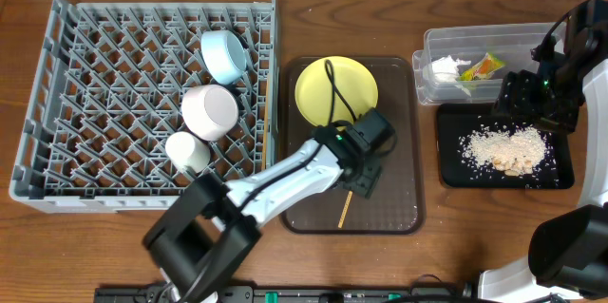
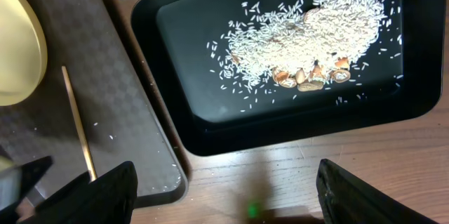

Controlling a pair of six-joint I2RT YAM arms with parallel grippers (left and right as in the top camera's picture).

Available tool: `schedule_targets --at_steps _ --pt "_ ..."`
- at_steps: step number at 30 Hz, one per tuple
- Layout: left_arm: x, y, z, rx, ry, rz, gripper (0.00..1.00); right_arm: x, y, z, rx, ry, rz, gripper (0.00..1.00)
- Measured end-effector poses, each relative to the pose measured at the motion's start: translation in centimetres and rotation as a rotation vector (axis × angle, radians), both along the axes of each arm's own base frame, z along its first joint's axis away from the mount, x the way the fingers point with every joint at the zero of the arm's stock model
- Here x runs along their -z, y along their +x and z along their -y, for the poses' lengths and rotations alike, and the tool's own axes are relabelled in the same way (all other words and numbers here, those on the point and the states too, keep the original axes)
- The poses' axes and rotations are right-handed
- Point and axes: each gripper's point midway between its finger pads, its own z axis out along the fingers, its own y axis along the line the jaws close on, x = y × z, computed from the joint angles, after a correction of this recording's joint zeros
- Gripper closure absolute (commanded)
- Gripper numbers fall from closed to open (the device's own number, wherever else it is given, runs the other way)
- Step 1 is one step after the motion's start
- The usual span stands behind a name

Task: Sort waste into correct bins and load items into the dishwasher rack
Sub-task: 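Grasp the second wooden chopstick with the left gripper, then carry the second chopstick into the dish rack and release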

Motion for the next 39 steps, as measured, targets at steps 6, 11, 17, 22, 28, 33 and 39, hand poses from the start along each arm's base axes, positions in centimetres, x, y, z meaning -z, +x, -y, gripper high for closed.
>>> schedule_targets --at_steps 6,11,17,22,28,33,39 --pt "2.5 -0.3 -0.3 0.002 0.048 -0.036 0.5 0.0 0.0 0.0 0.0 0.0 0.001 0.2" --pt "2.7 -0.4 -0.3 -0.007 0.053 -0.043 0.81 0.0 0.0 0.0 0.0 0.0 0.0 0.2" --pt "2.8 -1.1 -0.2 0.009 0.063 -0.055 0.94 0.0 0.0 0.0 0.0 0.0 0.0 0.2" --pt "2.5 -2.2 -1.0 0.027 0.107 -0.084 0.94 0.0 0.0 0.0 0.0 0.0 0.0 0.2" --pt "-1.6 -2.4 -1.6 0.06 0.073 -0.033 0.94 0.0 0.0 0.0 0.0 0.0 -0.001 0.2" --pt "-9.0 1.5 -4.0 -0.032 -0.021 0.18 0.94 0.0 0.0 0.0 0.0 0.001 -0.002 0.2" --pt "-13.6 8.0 -11.5 -0.294 0.007 0.378 0.94 0.0 -0.1 0.0 0.0 0.001 -0.002 0.2"
